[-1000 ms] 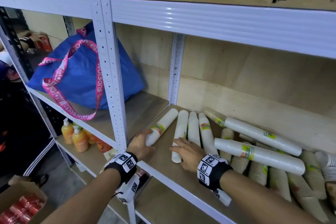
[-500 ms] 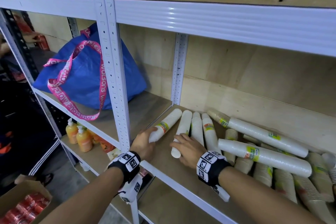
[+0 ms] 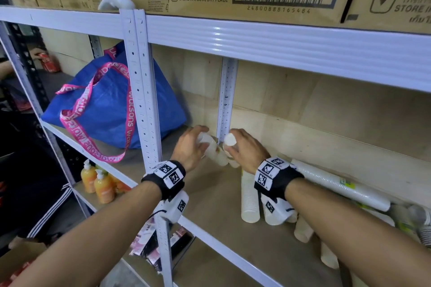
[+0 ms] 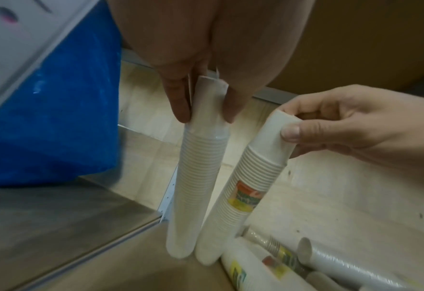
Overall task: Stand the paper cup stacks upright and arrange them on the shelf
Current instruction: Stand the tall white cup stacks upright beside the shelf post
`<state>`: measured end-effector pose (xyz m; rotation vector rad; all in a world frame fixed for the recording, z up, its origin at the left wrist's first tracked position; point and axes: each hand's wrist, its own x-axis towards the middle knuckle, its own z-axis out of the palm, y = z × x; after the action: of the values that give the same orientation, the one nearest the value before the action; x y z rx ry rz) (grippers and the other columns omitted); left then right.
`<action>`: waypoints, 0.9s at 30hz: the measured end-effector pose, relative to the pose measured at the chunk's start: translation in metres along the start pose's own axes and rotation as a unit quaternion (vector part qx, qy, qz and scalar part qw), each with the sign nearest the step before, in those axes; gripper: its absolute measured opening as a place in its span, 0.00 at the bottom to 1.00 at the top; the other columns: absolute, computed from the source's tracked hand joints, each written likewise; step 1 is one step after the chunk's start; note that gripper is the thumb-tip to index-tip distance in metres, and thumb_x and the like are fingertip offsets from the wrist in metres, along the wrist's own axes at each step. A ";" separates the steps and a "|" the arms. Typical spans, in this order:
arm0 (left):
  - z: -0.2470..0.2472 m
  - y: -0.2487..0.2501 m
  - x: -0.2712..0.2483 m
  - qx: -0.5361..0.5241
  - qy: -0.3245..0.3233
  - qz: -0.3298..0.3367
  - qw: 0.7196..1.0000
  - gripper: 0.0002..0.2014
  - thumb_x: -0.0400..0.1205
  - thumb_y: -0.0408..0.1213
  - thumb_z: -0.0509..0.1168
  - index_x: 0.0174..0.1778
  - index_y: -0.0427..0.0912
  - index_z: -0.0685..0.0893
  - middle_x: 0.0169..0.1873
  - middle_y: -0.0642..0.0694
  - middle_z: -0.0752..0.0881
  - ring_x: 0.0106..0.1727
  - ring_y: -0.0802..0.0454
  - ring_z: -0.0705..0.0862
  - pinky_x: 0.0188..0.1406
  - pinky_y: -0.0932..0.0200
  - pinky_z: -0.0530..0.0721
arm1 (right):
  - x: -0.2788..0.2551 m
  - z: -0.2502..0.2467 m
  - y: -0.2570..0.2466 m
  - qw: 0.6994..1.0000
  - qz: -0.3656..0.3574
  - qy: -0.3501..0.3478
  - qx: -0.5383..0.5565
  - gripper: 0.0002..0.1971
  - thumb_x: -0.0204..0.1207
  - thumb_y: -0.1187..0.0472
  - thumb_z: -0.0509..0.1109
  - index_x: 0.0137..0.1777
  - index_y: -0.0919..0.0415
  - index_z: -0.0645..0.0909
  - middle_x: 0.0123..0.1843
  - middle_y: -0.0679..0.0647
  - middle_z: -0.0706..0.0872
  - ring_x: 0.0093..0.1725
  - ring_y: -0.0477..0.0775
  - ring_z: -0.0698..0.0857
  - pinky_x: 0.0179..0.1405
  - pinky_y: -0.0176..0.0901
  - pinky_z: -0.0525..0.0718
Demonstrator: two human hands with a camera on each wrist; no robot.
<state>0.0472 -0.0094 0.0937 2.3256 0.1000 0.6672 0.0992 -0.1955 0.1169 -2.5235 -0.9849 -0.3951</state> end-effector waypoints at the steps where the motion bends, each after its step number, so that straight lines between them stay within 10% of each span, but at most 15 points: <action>1: -0.001 0.005 0.005 -0.011 0.003 0.003 1.000 0.18 0.80 0.34 0.69 0.66 0.49 0.79 0.59 0.46 0.81 0.58 0.48 0.82 0.59 0.56 0.80 | 0.005 -0.005 0.000 1.000 0.017 0.006 0.004 0.20 0.82 0.53 0.64 0.71 0.60 0.72 0.66 0.59 0.79 0.61 0.61 0.82 0.58 0.50 0.81; 27: 0.005 0.036 0.103 0.030 -0.051 0.034 0.998 0.22 0.82 0.37 0.68 0.73 0.47 0.77 0.69 0.44 0.82 0.68 0.45 0.81 0.66 0.52 0.81 | 0.092 -0.024 0.028 0.981 0.177 0.001 0.083 0.23 0.79 0.44 0.66 0.63 0.63 0.77 0.62 0.60 0.84 0.58 0.61 0.84 0.48 0.45 0.80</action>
<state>0.1349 -0.0136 0.1593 2.4253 -0.0071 0.5845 0.1812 -0.1718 0.1674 -2.4756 -0.5247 -0.1990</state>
